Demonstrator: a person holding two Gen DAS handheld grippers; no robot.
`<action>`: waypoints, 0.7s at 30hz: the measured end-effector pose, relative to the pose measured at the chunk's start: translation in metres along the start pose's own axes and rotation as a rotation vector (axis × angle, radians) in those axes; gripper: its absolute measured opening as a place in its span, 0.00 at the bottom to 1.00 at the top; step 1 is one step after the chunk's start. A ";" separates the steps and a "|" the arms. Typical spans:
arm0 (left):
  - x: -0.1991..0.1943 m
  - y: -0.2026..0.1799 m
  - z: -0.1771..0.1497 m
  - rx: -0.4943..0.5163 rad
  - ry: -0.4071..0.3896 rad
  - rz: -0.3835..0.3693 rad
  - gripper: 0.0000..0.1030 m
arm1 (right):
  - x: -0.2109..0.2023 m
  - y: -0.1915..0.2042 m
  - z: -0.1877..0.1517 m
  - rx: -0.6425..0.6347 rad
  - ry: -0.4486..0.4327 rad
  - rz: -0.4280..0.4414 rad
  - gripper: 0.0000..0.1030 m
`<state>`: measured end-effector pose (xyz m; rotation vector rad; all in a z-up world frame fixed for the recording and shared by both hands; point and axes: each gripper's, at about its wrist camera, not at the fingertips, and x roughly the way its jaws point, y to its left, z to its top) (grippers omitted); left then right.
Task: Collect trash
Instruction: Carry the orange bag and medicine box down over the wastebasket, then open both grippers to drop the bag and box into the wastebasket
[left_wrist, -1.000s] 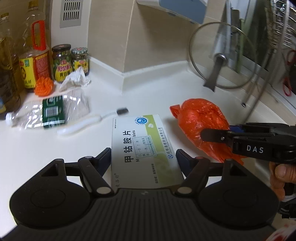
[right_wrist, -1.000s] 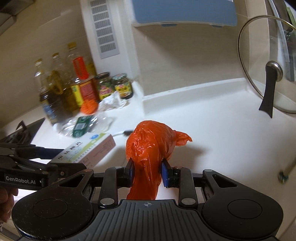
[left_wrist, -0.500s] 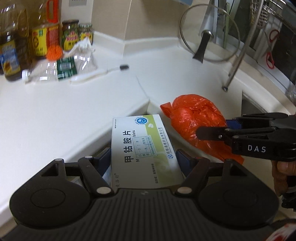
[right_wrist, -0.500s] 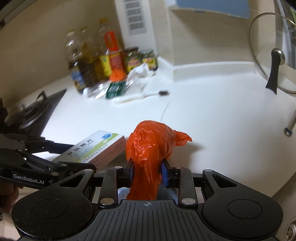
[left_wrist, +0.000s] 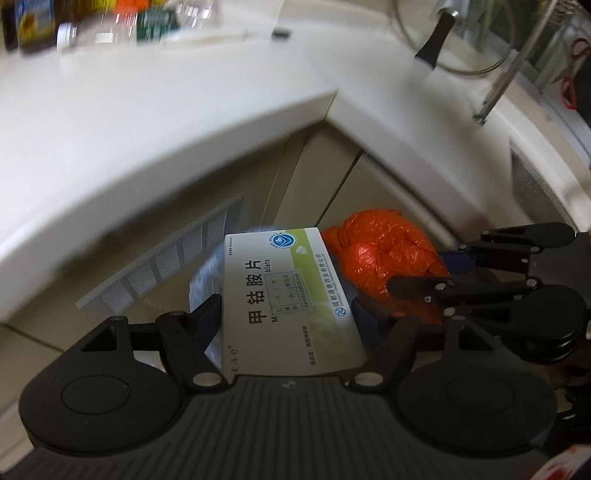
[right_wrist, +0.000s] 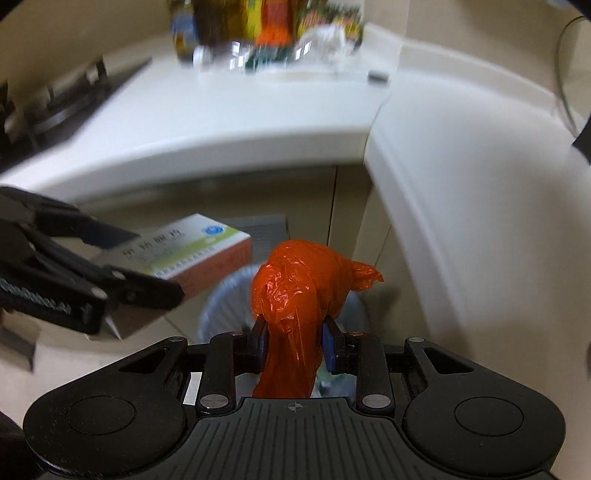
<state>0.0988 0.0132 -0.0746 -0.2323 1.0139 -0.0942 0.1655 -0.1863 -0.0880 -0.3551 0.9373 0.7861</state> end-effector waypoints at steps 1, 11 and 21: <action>0.007 0.001 -0.003 -0.002 0.014 0.007 0.71 | 0.008 0.000 -0.003 -0.005 0.019 0.001 0.29; 0.065 0.012 -0.027 -0.037 0.172 0.035 0.71 | 0.074 -0.005 -0.024 -0.020 0.186 0.042 0.29; 0.100 0.006 -0.035 -0.024 0.277 0.045 0.71 | 0.100 -0.013 -0.029 -0.009 0.265 0.050 0.29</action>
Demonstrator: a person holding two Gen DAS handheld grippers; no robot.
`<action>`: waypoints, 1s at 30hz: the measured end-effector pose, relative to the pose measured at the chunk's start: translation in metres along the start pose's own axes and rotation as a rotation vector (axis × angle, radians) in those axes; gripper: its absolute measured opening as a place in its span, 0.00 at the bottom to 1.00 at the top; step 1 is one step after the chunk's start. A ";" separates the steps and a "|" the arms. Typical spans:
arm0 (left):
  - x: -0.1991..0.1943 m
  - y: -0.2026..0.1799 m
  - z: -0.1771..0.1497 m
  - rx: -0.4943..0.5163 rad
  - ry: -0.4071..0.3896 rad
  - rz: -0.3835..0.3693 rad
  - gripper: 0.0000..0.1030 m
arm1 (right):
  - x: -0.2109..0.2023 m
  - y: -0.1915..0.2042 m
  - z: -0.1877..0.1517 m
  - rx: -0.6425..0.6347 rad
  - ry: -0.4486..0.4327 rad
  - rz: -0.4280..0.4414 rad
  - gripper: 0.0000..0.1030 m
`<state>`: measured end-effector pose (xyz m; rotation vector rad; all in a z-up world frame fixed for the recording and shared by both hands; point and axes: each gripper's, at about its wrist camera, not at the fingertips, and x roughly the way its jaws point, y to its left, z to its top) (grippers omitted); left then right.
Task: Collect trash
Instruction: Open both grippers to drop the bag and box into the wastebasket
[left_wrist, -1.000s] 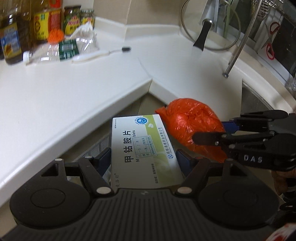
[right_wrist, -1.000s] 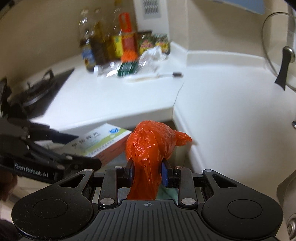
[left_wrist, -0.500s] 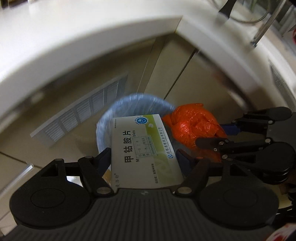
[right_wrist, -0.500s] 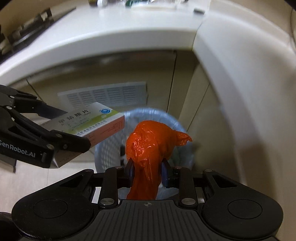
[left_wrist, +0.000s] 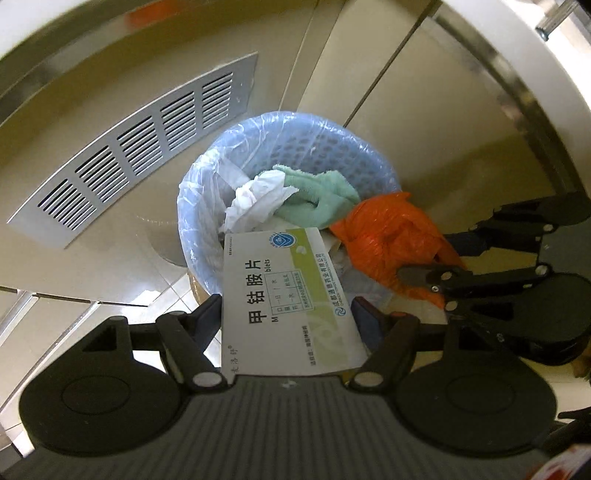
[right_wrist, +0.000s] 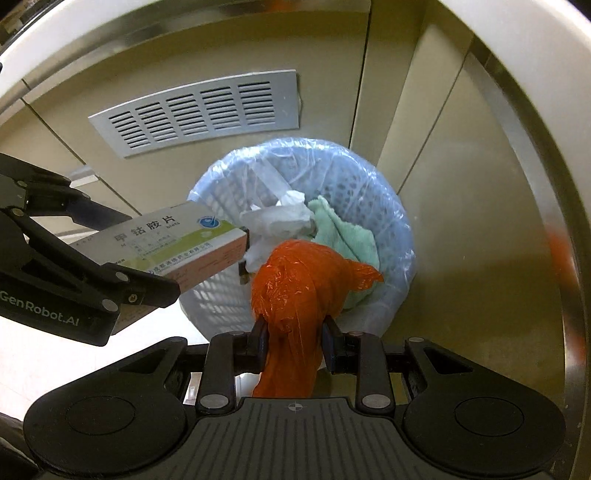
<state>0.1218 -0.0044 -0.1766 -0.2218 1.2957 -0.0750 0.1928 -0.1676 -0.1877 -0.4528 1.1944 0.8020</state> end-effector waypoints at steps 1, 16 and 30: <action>0.001 0.000 0.001 0.003 0.005 0.003 0.71 | 0.001 -0.001 0.000 0.001 0.002 0.000 0.29; 0.014 -0.001 0.004 0.015 0.043 0.008 0.71 | 0.006 0.001 0.003 0.022 0.015 0.010 0.29; 0.023 0.006 0.017 0.068 0.039 0.041 0.84 | 0.005 -0.001 0.001 0.056 0.010 0.004 0.29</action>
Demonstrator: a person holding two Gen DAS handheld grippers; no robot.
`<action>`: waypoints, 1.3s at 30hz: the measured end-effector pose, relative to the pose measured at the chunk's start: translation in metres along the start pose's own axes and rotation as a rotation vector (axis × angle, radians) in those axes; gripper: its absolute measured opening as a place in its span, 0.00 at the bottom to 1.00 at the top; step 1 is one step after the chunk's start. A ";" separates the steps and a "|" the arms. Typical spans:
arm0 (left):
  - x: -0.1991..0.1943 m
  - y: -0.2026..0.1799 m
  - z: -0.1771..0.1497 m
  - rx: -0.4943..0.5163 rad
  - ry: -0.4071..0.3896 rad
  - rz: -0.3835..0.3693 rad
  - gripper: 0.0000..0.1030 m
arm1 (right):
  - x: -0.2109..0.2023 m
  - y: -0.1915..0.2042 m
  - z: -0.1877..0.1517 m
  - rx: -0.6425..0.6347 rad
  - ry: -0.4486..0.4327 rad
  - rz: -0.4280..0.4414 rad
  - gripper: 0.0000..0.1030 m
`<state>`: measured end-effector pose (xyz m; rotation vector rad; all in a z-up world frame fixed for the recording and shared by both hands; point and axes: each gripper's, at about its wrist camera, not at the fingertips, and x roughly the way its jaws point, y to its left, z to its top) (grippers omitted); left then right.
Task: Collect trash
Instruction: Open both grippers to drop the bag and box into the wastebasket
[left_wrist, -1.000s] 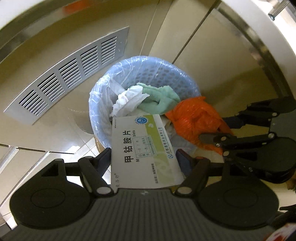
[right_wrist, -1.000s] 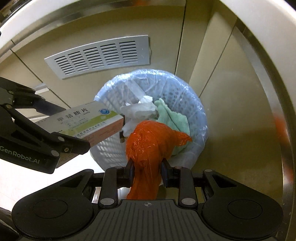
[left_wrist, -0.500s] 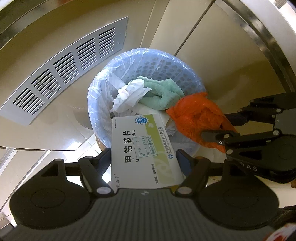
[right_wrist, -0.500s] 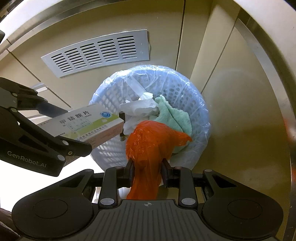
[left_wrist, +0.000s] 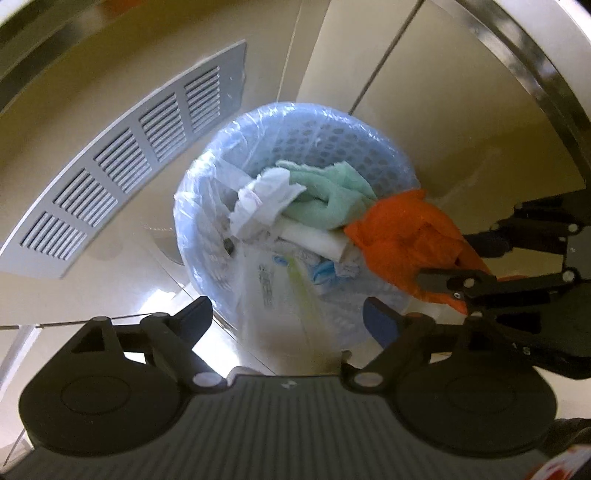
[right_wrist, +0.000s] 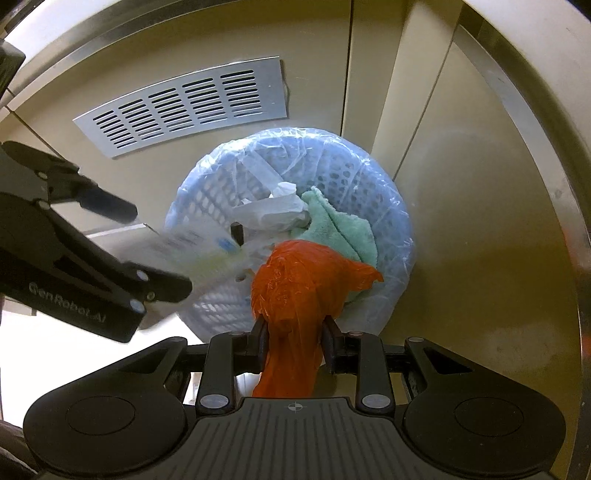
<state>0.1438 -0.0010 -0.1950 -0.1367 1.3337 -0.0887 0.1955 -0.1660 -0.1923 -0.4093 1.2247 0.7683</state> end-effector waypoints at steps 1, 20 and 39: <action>-0.002 0.002 0.000 -0.005 -0.007 0.001 0.84 | 0.000 0.000 0.000 0.002 -0.001 0.000 0.29; -0.030 0.025 -0.018 -0.095 -0.069 0.017 0.84 | -0.010 0.014 0.012 -0.034 -0.079 0.047 0.29; -0.045 0.043 -0.034 -0.148 -0.101 0.028 0.84 | -0.016 0.015 0.012 0.000 -0.114 0.027 0.65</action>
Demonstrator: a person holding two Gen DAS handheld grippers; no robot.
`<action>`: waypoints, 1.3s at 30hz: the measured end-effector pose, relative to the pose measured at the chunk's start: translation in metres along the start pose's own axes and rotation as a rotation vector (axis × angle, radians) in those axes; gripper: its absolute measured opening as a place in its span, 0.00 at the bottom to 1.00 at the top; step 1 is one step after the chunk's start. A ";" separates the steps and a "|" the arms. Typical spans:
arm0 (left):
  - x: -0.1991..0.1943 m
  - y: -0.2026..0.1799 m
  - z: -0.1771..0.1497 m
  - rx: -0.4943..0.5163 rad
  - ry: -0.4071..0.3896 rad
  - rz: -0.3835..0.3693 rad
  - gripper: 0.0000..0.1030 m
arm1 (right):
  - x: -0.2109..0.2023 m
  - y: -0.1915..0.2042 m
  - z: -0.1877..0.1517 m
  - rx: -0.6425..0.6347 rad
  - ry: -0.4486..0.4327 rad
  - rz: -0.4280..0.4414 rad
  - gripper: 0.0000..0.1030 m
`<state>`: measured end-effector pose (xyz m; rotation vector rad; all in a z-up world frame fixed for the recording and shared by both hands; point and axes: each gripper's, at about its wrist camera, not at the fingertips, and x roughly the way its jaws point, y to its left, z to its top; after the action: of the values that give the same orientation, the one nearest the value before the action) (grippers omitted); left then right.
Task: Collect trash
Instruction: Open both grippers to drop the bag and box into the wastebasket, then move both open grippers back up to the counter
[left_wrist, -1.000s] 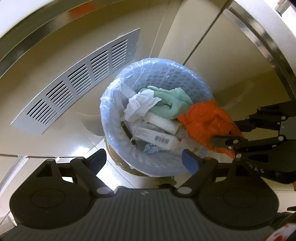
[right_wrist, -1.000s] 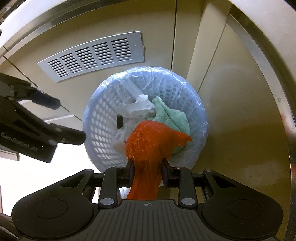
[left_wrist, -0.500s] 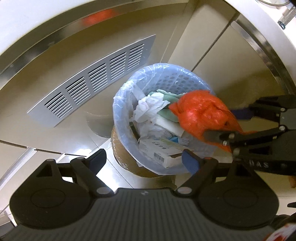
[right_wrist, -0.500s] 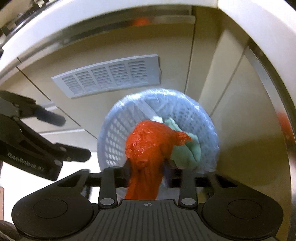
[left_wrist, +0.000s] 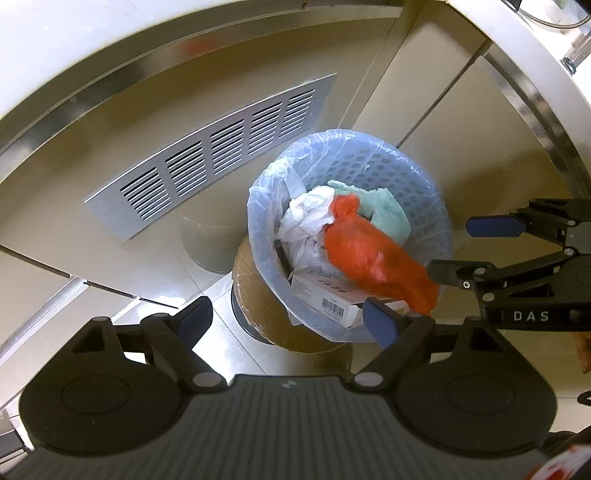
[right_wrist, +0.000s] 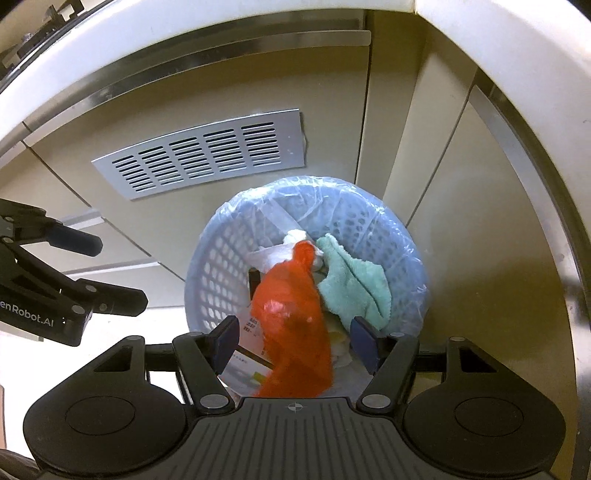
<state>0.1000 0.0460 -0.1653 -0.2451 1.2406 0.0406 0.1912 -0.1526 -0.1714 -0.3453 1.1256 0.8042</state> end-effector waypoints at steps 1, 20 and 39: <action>-0.001 0.000 0.000 0.001 -0.003 -0.001 0.84 | -0.001 0.001 0.000 -0.001 -0.003 -0.002 0.65; -0.098 -0.014 0.014 0.020 -0.256 -0.086 0.84 | -0.113 0.017 0.024 -0.083 -0.319 -0.044 0.65; -0.166 -0.026 0.084 -0.033 -0.502 0.027 0.84 | -0.150 -0.041 0.099 -0.092 -0.508 0.020 0.65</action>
<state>0.1279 0.0553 0.0196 -0.2288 0.7436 0.1376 0.2574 -0.1778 -0.0012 -0.1888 0.6197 0.9003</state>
